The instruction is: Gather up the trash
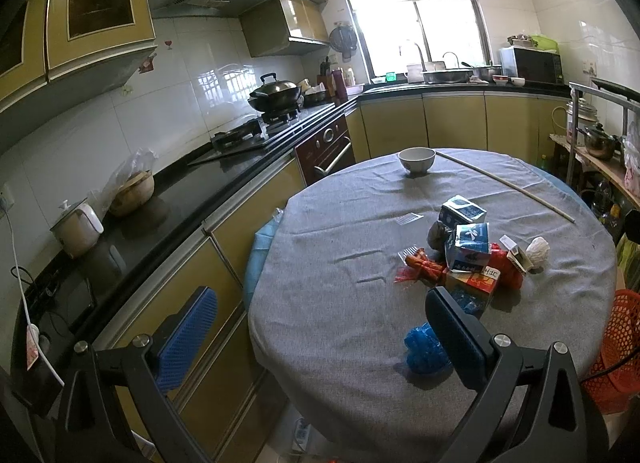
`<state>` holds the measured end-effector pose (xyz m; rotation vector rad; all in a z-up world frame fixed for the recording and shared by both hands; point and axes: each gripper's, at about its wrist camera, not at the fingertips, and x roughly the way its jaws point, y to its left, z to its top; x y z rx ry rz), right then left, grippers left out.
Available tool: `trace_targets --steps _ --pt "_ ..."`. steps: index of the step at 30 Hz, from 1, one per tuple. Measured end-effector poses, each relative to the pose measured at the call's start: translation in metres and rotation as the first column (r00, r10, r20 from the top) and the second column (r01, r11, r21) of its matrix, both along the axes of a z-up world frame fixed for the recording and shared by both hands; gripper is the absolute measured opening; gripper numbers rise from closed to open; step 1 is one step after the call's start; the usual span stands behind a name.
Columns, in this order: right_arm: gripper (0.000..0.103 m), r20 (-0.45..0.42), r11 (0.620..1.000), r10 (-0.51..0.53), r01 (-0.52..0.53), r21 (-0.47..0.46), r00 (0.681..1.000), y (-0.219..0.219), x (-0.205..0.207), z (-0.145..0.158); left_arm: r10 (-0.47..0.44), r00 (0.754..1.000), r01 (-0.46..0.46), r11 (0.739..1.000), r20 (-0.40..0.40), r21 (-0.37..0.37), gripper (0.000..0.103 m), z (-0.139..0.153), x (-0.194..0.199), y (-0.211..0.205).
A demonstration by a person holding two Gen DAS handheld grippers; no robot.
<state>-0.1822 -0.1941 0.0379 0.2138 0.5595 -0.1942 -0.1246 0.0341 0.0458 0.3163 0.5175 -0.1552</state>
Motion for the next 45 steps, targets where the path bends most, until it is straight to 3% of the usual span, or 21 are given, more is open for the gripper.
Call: trace_targets --steps 45 --pt "0.103 0.007 1.0 -0.006 0.005 0.014 1.0 -0.0028 -0.0005 -0.0016 -0.001 1.0 0.001 1.0 -0.003 0.002 0.103 -0.0007 0.0019 -0.0003"
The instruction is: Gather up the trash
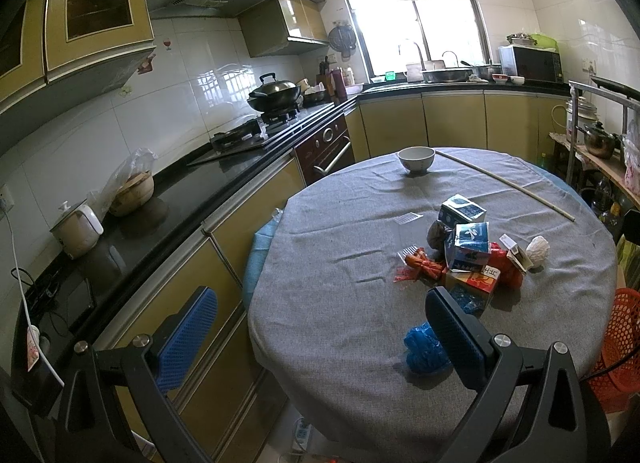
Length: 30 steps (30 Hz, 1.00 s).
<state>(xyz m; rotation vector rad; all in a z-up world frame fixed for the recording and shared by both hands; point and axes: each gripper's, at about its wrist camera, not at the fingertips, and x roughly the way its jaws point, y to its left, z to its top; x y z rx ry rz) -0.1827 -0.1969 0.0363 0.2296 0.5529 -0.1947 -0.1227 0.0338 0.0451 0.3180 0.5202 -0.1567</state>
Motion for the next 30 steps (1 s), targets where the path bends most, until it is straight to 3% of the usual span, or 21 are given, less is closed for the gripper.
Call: trace_targets --steps 30 --pt "0.103 -0.029 1.0 -0.003 0.003 0.005 1.0 0.0002 0.0052 -0.0057 0.001 1.0 -0.001 1.0 -0.014 0.0 0.103 -0.0051 0.0025 -0.0007"
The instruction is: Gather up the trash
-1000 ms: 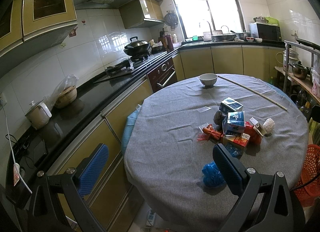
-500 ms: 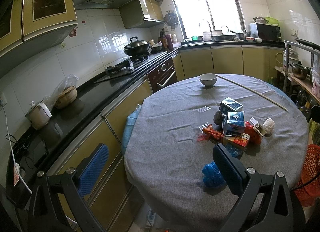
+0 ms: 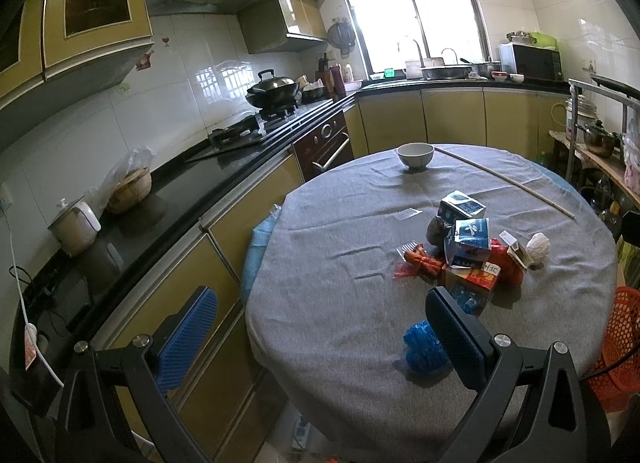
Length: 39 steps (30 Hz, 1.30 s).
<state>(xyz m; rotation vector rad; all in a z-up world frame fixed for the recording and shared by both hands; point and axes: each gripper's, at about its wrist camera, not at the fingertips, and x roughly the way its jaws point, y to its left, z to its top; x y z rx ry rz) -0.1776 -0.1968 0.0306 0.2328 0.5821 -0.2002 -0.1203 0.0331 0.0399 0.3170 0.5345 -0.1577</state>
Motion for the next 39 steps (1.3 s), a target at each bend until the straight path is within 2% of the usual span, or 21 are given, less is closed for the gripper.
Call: trace_targets --steps 18,31,35,39 --pt "0.103 -0.064 0.998 -0.037 0.04 0.044 0.997 -0.018 0.013 -0.017 -0.014 0.998 0.015 1.0 -0.058 0.008 0.103 -0.015 0.017 -0.015" --pt "0.103 -0.128 0.984 -0.104 0.121 0.131 0.986 -0.072 0.043 -0.056 -0.031 0.987 0.04 0.998 -0.159 0.05 0.103 -0.052 0.051 -0.042" --pt "0.103 -0.147 0.968 -0.116 0.145 0.206 0.982 -0.105 0.057 -0.072 -0.084 0.963 0.089 0.996 -0.256 0.009 0.103 -0.075 0.068 -0.048" --pt "0.101 -0.17 0.936 -0.146 0.191 0.297 0.975 -0.144 0.072 -0.093 -0.137 0.91 0.123 0.991 -0.392 -0.062 0.103 -0.106 0.087 -0.052"
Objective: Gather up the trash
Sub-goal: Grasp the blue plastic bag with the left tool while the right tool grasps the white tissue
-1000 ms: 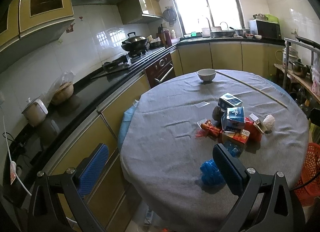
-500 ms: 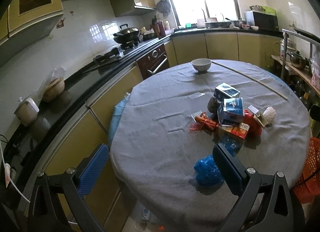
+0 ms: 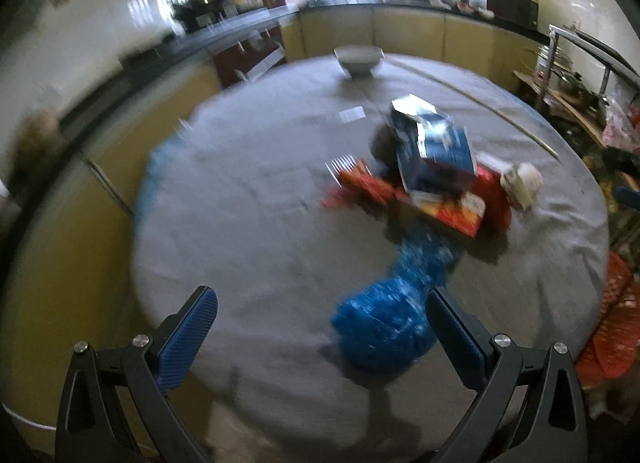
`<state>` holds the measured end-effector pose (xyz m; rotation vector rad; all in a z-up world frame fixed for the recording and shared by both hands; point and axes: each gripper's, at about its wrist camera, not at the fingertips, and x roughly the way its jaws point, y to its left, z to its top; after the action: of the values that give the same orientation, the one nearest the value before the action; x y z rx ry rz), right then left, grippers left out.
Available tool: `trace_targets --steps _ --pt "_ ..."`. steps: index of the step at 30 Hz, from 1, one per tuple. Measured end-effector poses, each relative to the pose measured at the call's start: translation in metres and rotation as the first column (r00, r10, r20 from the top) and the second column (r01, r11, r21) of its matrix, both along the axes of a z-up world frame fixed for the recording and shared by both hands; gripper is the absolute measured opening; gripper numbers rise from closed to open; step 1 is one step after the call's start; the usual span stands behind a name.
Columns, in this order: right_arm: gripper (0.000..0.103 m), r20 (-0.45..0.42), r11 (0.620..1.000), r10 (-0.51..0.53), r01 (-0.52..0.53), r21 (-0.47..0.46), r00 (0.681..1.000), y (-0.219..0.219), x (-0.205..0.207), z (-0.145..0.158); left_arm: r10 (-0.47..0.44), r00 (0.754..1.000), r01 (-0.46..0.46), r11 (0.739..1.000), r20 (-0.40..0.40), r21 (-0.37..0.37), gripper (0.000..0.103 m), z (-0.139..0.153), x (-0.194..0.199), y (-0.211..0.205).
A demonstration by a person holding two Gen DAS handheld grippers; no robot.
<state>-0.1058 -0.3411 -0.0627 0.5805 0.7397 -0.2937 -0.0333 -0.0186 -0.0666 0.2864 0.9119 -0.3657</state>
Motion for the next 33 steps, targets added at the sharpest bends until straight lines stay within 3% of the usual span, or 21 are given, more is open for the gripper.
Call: trace_targets --steps 3,7,15,19,21,25,27,33 --pt "0.093 -0.018 0.995 -0.019 0.021 0.099 1.0 -0.029 0.017 -0.022 -0.007 0.995 0.002 0.999 -0.096 -0.054 0.103 -0.021 0.011 -0.002" --pt "0.085 -0.071 0.988 -0.031 0.041 0.152 0.997 -0.051 0.038 -0.048 -0.023 0.99 0.009 0.994 -0.14 -0.106 0.103 -0.03 0.021 -0.005" --pt "0.071 -0.093 0.964 0.038 -0.012 0.267 0.995 -0.051 0.08 -0.081 -0.107 0.976 0.069 0.977 -0.189 -0.201 0.102 -0.036 0.026 -0.013" --pt "0.057 -0.102 0.947 0.06 -0.024 0.321 0.993 -0.044 0.1 -0.099 -0.154 0.971 0.115 0.971 -0.182 -0.21 0.092 -0.038 0.022 -0.021" --pt "0.045 -0.116 0.942 0.051 -0.009 0.336 0.992 -0.042 0.106 -0.108 -0.161 0.968 0.12 0.971 -0.194 -0.206 0.086 -0.041 0.023 -0.023" --pt "0.039 -0.106 0.945 0.029 0.008 0.327 0.994 -0.041 0.107 -0.109 -0.165 0.954 0.111 0.97 -0.248 -0.218 0.068 -0.056 0.032 -0.026" --pt "0.039 -0.095 0.948 0.021 0.01 0.318 0.995 -0.041 0.101 -0.106 -0.172 0.946 0.105 0.965 -0.276 -0.242 0.067 -0.063 0.036 -0.027" --pt "0.038 -0.067 0.961 0.008 0.011 0.275 0.998 -0.039 0.076 -0.093 -0.192 0.947 0.126 0.959 -0.257 -0.253 0.063 -0.058 0.032 -0.032"
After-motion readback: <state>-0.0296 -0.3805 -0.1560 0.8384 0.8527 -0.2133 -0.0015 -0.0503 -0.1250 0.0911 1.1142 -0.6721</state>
